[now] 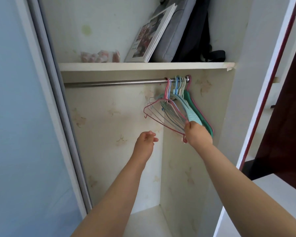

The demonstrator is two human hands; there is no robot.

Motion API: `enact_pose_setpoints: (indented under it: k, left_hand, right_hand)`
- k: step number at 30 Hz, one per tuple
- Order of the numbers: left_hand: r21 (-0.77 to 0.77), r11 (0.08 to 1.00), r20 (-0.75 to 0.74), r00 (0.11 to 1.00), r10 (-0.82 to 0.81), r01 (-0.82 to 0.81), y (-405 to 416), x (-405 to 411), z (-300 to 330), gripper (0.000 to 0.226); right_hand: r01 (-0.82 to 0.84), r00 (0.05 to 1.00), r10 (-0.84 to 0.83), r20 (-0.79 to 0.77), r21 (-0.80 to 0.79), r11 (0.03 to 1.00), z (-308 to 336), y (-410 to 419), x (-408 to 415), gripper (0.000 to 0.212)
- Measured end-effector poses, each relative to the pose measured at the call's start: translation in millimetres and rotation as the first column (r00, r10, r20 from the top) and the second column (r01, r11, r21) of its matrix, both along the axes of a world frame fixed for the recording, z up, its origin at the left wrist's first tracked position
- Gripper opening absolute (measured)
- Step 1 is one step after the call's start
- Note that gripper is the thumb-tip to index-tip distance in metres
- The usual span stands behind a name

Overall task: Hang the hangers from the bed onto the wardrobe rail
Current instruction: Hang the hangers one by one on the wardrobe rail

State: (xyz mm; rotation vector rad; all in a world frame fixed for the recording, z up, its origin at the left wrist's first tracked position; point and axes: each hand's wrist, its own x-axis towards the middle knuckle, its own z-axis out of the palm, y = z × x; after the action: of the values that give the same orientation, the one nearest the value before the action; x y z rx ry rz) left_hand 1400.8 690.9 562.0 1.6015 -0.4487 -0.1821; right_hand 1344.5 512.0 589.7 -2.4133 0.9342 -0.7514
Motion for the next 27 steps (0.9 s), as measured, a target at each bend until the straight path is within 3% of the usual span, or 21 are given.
enact_pose_setpoints:
  k: [6, 8, 11, 14, 17, 21, 27]
  left_hand:
    - [0.047, 0.992, -0.095, 0.989, -0.115, 0.120, 3.6, -11.8, -15.6, 0.020]
    - [0.086, 0.981, -0.132, 0.978, -0.163, 0.175, 2.0, -18.8, -29.9, 0.020]
    - [0.140, 0.957, -0.170, 0.958, -0.229, 0.254, -5.4, -38.2, -55.0, 0.019]
    - [0.191, 0.915, -0.207, 0.926, -0.316, 0.355, -14.9, -67.3, -78.7, 0.019]
    - [0.251, 0.859, -0.199, 0.892, -0.405, 0.446, -32.5, -100.9, -95.2, 0.018]
    - [0.344, 0.747, -0.141, 0.818, -0.558, 0.569, -63.8, -166.6, -115.6, 0.018]
    - [0.409, 0.536, -0.165, 0.637, -0.753, 0.739, -111.1, -310.6, -139.7, 0.021]
  right_hand:
    - [-0.086, 0.984, 0.028, 0.176, 0.335, 0.938, -28.6, 14.3, -29.5, 0.034]
    - [-0.108, 0.976, -0.003, 0.216, 0.498, 0.861, -56.6, 20.0, -49.7, 0.033]
    - [-0.066, 0.990, -0.037, 0.139, 0.668, 0.741, -103.4, 32.3, -88.8, 0.033]
    - [0.006, 0.999, 0.021, -0.027, 0.737, 0.676, -140.8, 43.7, -140.3, 0.031]
    - [0.023, 0.995, 0.060, -0.078, 0.779, 0.627, -156.1, 45.9, -198.9, 0.030]
    - [0.103, 0.994, -0.092, -0.060, 0.795, 0.598, -161.8, 39.2, -284.0, 0.028]
    - [0.238, 0.942, -0.330, -0.055, 0.804, 0.546, -184.7, 34.6, -430.8, 0.020]
